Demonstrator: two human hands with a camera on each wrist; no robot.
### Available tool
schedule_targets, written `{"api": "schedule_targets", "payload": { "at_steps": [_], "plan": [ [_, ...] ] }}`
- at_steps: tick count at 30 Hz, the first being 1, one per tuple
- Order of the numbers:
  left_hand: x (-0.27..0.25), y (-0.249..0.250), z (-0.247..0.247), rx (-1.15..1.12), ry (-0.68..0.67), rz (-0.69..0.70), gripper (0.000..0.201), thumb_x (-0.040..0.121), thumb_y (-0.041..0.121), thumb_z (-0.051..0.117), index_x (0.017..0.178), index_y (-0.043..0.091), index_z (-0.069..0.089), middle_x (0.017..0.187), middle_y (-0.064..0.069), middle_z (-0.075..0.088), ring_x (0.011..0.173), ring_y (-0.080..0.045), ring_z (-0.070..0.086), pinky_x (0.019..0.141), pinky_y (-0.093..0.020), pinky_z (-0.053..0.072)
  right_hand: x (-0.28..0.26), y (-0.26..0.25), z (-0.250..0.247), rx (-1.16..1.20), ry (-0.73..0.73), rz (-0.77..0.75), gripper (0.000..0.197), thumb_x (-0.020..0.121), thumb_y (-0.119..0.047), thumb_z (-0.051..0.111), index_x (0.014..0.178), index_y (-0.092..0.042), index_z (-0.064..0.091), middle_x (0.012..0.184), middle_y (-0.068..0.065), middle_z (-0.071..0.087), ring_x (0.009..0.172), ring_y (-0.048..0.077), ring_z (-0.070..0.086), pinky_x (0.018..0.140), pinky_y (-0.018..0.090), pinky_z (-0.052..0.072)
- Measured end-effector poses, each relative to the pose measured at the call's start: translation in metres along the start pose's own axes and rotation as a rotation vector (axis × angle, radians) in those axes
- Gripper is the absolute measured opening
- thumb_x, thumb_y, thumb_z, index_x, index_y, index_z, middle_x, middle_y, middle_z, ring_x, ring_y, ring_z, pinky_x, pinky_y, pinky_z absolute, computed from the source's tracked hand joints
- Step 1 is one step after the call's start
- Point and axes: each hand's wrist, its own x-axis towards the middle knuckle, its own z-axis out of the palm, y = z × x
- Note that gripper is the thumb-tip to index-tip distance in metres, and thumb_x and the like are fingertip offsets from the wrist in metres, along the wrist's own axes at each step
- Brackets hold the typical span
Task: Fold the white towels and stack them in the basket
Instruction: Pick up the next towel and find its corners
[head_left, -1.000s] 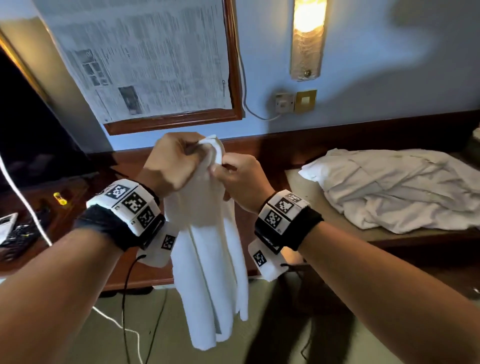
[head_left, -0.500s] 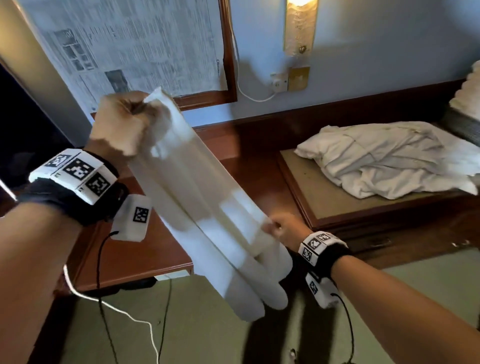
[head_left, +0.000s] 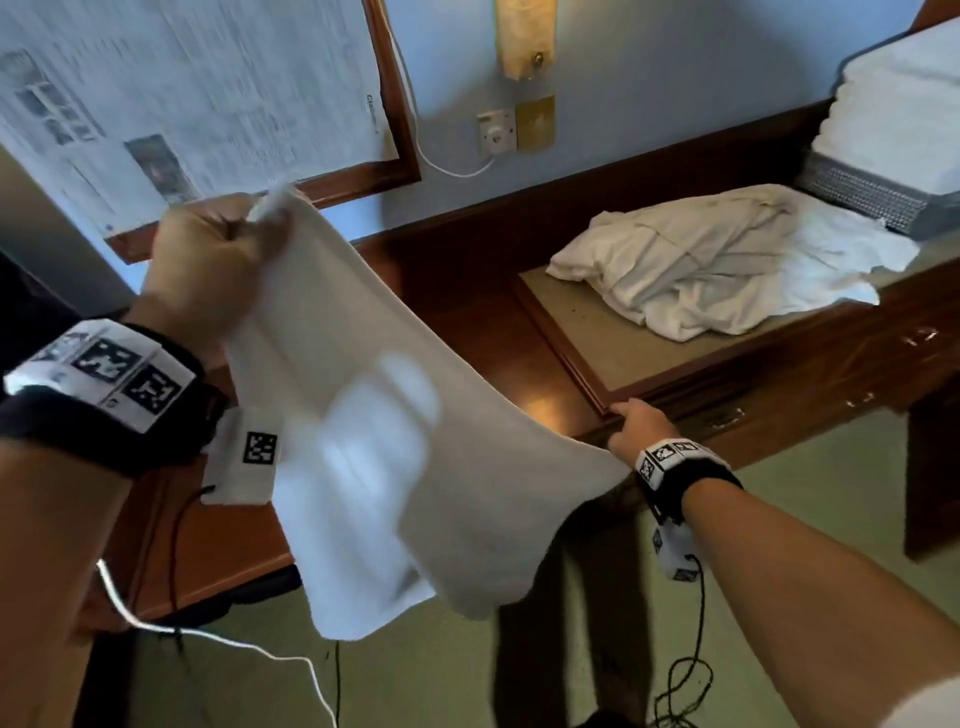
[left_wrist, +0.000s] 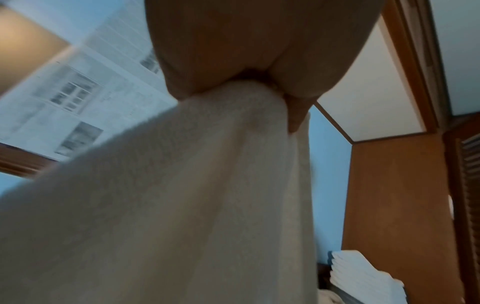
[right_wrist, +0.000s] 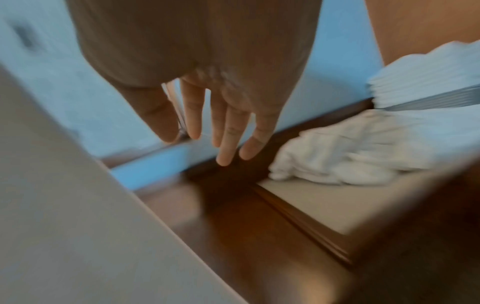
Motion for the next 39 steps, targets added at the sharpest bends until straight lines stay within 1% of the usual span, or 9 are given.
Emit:
{"api": "schedule_targets", "payload": {
  "at_steps": [3, 9, 14, 16, 21, 28, 30, 34, 39],
  "plan": [
    [-0.007, -0.004, 0.035, 0.055, -0.167, 0.030, 0.031, 0.101, 0.027, 0.059, 0.071, 0.021, 0.064, 0.061, 0.012, 0.049, 0.059, -0.004, 0.041, 0.056, -0.026, 0.035, -0.010, -0.078, -0.024, 0.232, 0.085, -0.346, 0.049, 0.084, -0.013, 0.062, 0.132, -0.023, 0.061, 0.126, 0.004, 0.066, 0.092, 0.009, 0.064, 0.088, 0.026, 0.048],
    [-0.010, 0.003, 0.064, 0.151, -0.354, 0.141, 0.020, 0.098, 0.025, 0.064, 0.085, 0.014, 0.075, 0.074, -0.013, 0.066, 0.065, -0.022, 0.055, 0.063, -0.040, 0.047, -0.056, -0.198, -0.094, 0.730, -0.180, -0.903, 0.036, 0.084, -0.019, 0.071, 0.119, -0.016, 0.063, 0.107, 0.001, 0.069, 0.099, 0.016, 0.066, 0.088, 0.031, 0.054],
    [0.001, 0.007, 0.054, 0.099, -0.334, 0.159, 0.021, 0.094, 0.034, 0.066, 0.084, 0.019, 0.077, 0.077, -0.019, 0.067, 0.069, -0.037, 0.057, 0.064, -0.047, 0.049, -0.058, -0.226, -0.116, 0.614, -0.037, -1.026, 0.038, 0.088, -0.014, 0.073, 0.121, -0.003, 0.059, 0.104, 0.009, 0.065, 0.081, -0.003, 0.061, 0.071, 0.009, 0.046],
    [0.006, 0.009, 0.051, 0.089, -0.320, 0.148, 0.020, 0.095, 0.027, 0.067, 0.077, 0.022, 0.073, 0.075, -0.018, 0.065, 0.063, -0.025, 0.049, 0.061, -0.041, 0.044, -0.053, -0.237, -0.123, 0.618, -0.096, -1.076, 0.041, 0.088, -0.005, 0.071, 0.125, 0.002, 0.056, 0.105, 0.009, 0.062, 0.077, -0.011, 0.060, 0.071, 0.004, 0.044],
    [0.012, 0.010, 0.048, 0.080, -0.211, 0.054, 0.027, 0.098, 0.022, 0.064, 0.075, 0.008, 0.066, 0.065, -0.008, 0.053, 0.060, -0.010, 0.042, 0.058, -0.030, 0.034, -0.037, -0.256, -0.135, 0.547, -0.014, -1.168, 0.025, 0.085, -0.016, 0.075, 0.083, 0.006, 0.065, 0.078, 0.021, 0.062, 0.071, 0.012, 0.052, 0.068, 0.036, 0.046],
    [0.000, 0.010, 0.057, -0.333, -0.042, -0.073, 0.023, 0.091, 0.028, 0.072, 0.081, 0.007, 0.074, 0.069, -0.019, 0.064, 0.064, -0.018, 0.050, 0.062, -0.029, 0.042, -0.032, -0.269, -0.163, 0.463, 0.084, -1.275, 0.017, 0.091, -0.013, 0.060, 0.082, 0.002, 0.061, 0.071, 0.009, 0.056, 0.060, 0.002, 0.047, 0.060, 0.016, 0.037],
    [-0.009, 0.001, 0.071, -0.430, -0.030, -0.091, 0.025, 0.086, 0.027, 0.071, 0.075, 0.005, 0.070, 0.067, -0.008, 0.060, 0.066, -0.015, 0.048, 0.063, -0.027, 0.040, -0.028, -0.270, -0.177, 0.452, 0.129, -1.291, 0.015, 0.092, -0.008, 0.059, 0.085, 0.006, 0.062, 0.073, 0.014, 0.058, 0.062, 0.008, 0.048, 0.062, 0.020, 0.037],
    [-0.033, -0.028, 0.120, -0.509, -0.191, -0.181, 0.044, 0.087, 0.038, 0.074, 0.080, -0.005, 0.066, 0.080, -0.015, 0.066, 0.074, -0.021, 0.059, 0.067, -0.035, 0.048, -0.016, -0.268, -0.206, 0.484, 0.181, -1.289, 0.022, 0.092, -0.011, 0.056, 0.088, 0.010, 0.060, 0.078, 0.027, 0.054, 0.070, 0.014, 0.044, 0.067, 0.027, 0.035],
    [-0.053, -0.035, 0.180, -0.496, -0.207, -0.257, 0.043, 0.087, 0.043, 0.072, 0.090, 0.000, 0.073, 0.093, -0.018, 0.075, 0.081, -0.020, 0.070, 0.077, -0.044, 0.059, 0.002, -0.258, -0.231, 0.610, 0.207, -1.241, 0.011, 0.094, -0.017, 0.053, 0.085, -0.017, 0.061, 0.079, 0.002, 0.055, 0.075, 0.010, 0.051, 0.068, 0.029, 0.042]
  ]
}}
